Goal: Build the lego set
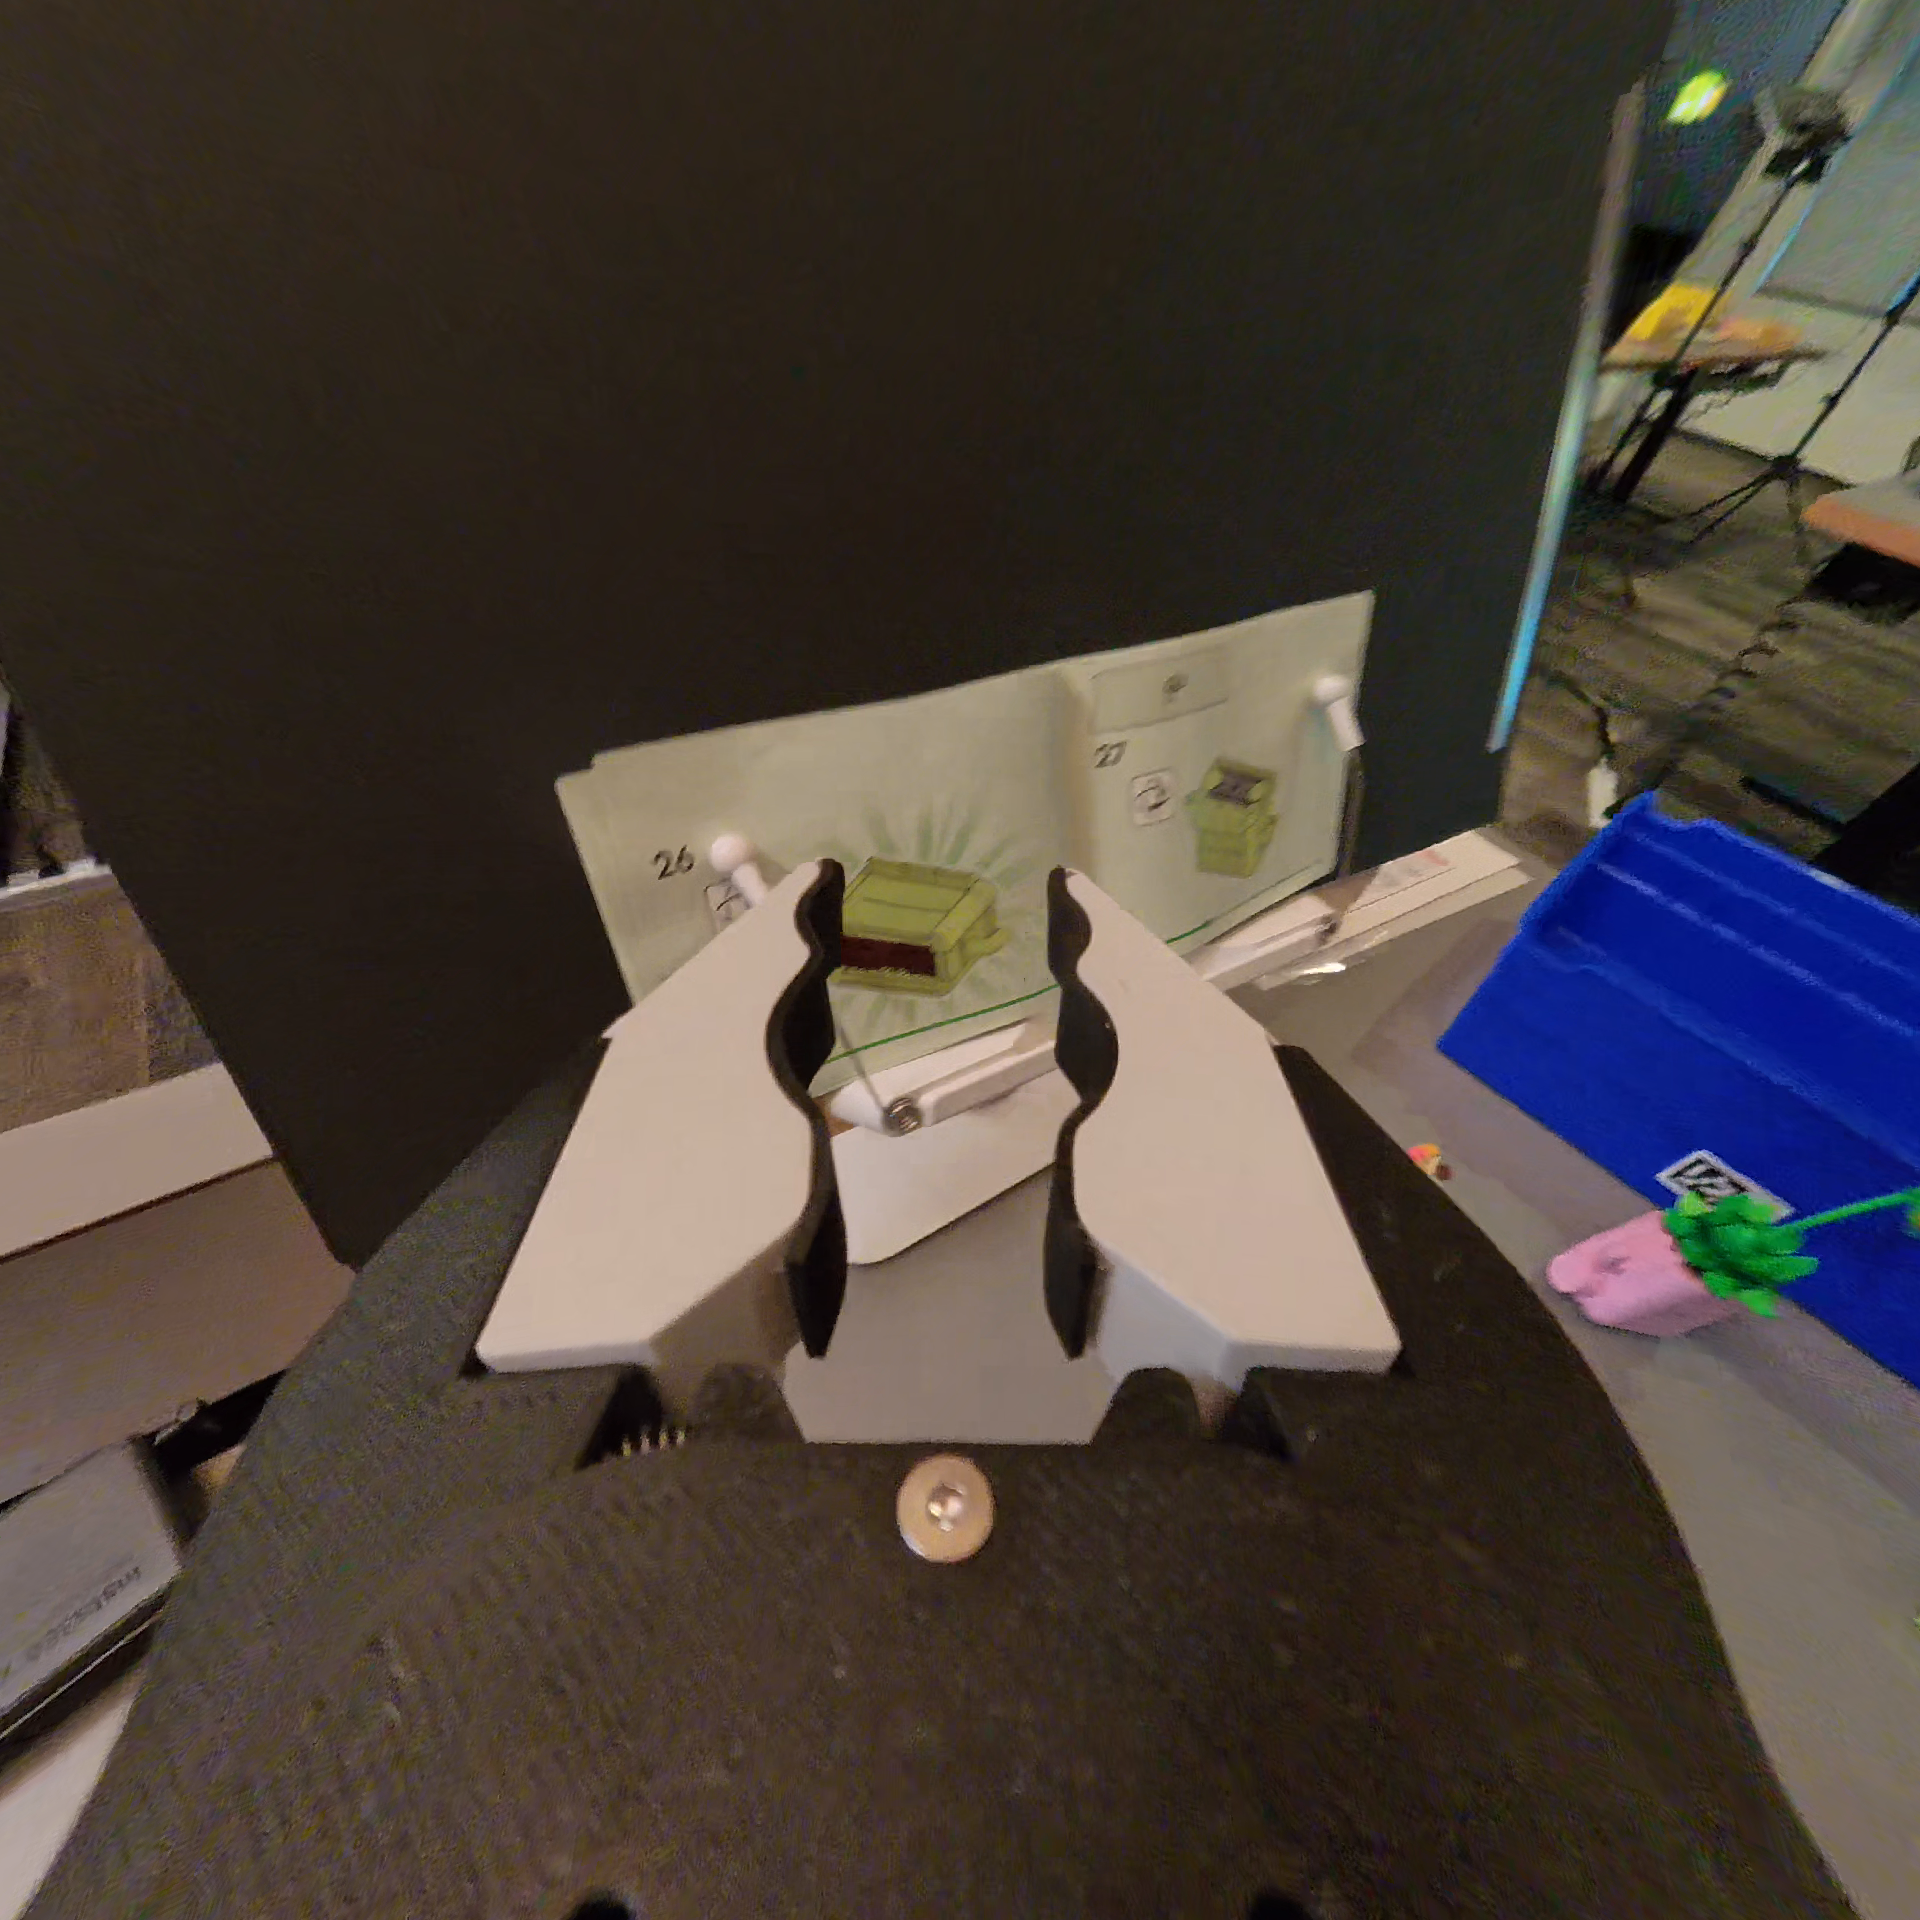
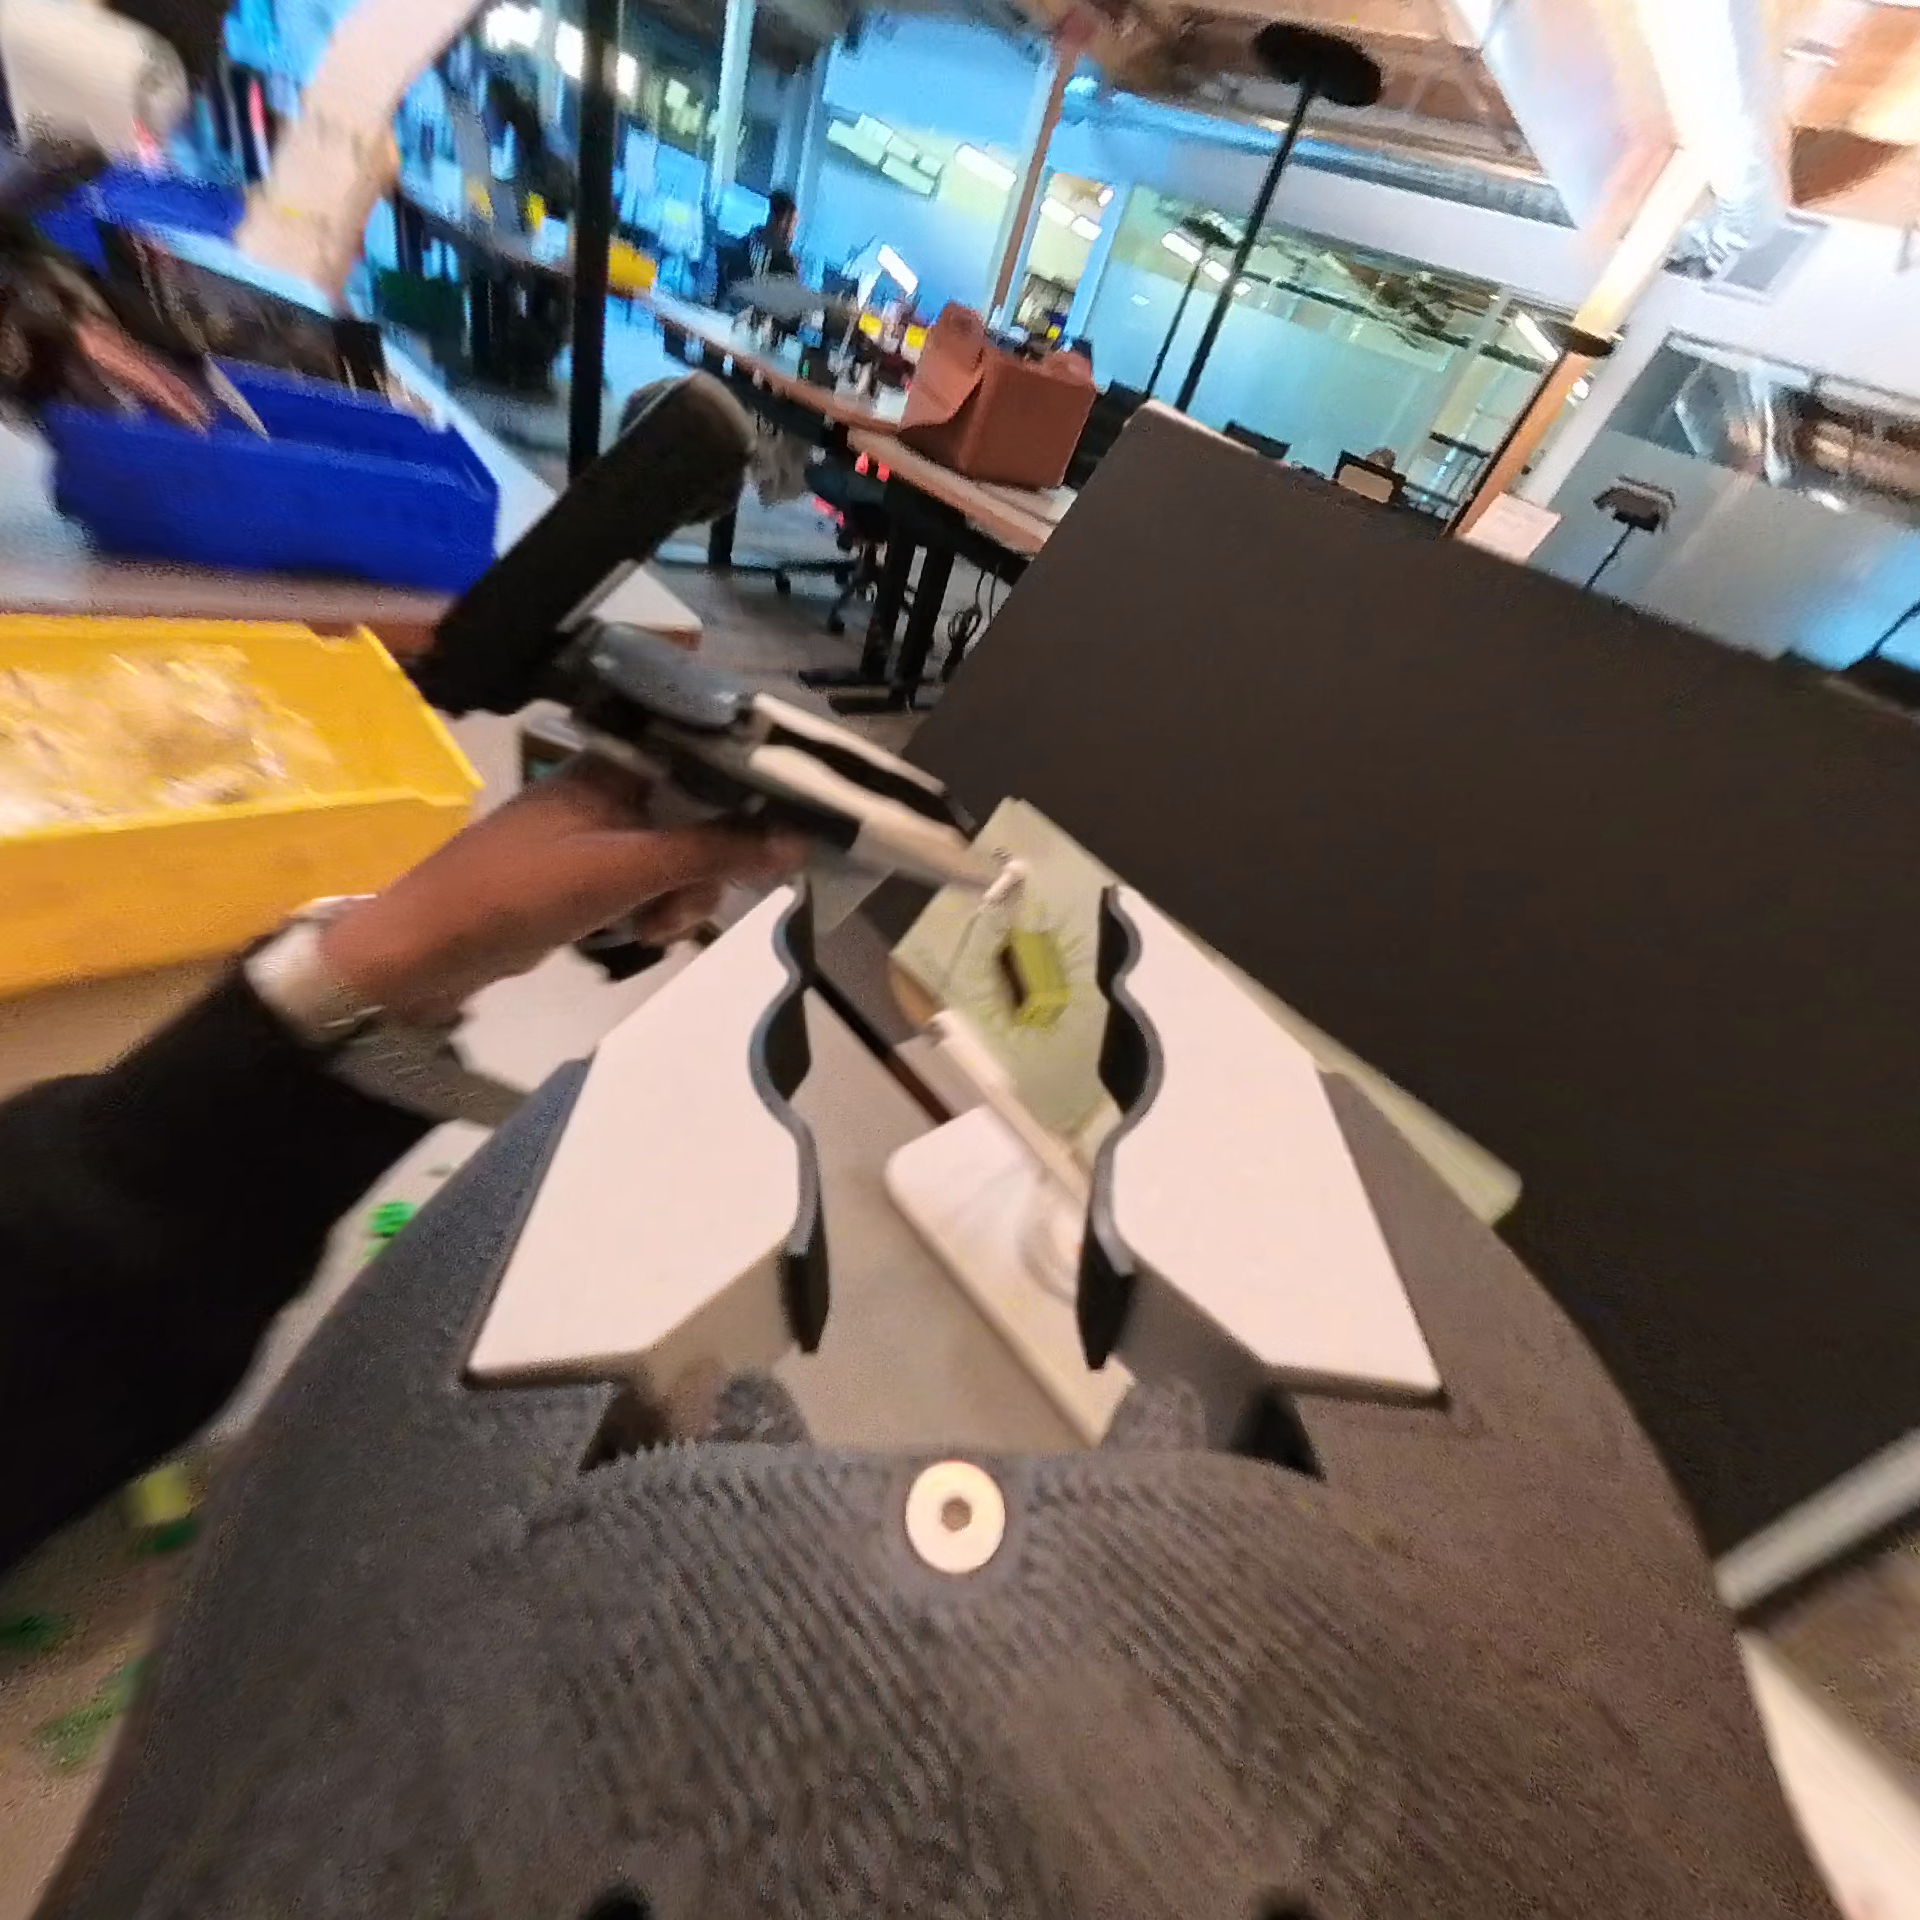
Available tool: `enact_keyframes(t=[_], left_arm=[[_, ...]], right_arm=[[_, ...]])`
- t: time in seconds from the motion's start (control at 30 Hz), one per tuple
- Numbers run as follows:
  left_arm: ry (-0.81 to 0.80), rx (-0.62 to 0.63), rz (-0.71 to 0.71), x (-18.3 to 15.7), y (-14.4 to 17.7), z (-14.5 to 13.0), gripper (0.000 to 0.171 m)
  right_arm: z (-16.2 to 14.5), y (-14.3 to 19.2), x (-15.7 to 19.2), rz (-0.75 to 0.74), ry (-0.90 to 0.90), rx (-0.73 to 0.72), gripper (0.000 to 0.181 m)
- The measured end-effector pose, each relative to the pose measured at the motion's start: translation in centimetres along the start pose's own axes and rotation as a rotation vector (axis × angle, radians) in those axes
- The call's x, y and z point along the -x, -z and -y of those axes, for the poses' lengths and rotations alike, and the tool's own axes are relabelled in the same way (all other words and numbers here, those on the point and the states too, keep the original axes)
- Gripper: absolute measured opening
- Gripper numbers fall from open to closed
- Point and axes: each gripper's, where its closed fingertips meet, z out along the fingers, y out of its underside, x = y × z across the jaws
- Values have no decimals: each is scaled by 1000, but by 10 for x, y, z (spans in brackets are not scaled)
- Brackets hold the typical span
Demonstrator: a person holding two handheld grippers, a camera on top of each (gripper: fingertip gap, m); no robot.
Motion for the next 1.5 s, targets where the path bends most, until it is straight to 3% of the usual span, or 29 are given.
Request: enact_keyframes(t=[0.1, 0.17, 0.3, 0.4, 0.47, 0.6, 0.67, 0.77, 0.9, 0.97, 1.1, 1.17, 1.33, 1.5], left_arm=[[-25, -80, -41, -29, 26, 26, 43], [-35, -120, -101, -58, 44, 35, 45], [-56, -76, -254, -118, 72, 16, 49], [-64, 9, -342, -156, 86, -19, 49], [-91, 59, -401, -182, 95, -50, 48], [-184, 299, -460, -220, 107, -152, 47], [-225, 413, -460, -226, 114, -200, 47], [-282, 452, -395, -220, 111, -232, 48], [-374, 410, -322, -202, 109, -240, 49], [-280, 354, -344, -201, 113, -238, 46], [26, 195, -536, -218, 135, -228, 41], [88, 156, -614, -225, 143, -222, 41], [41, 133, -625, -228, 150, -222, 39], [42, 145, -645, -231, 152, -225, 38]], right_arm=[[-28, 68, 50, 24, -168, -56, 60], [-69, 105, 75, -33, -184, 43, 61], [-137, 157, 124, -135, -252, 158, 55], [-160, 165, 173, -71, -372, 163, 60], [-163, 165, 186, -69, -380, 150, 63], [-168, 165, 185, -116, -352, 194, 79], [-174, 169, 188, -99, -353, 264, 76], [-176, 177, 179, -143, -335, 327, 76], [-171, 186, 166, -220, -315, 333, 76], [-178, 190, 160, -274, -287, 389, 77], [-190, 198, 156, -367, -227, 503, 78], [-195, 204, 156, -406, -203, 559, 79], [-212, 220, 159, -479, -227, 659, 77], [-232, 218, 160, -511, -334, 602, 76]])
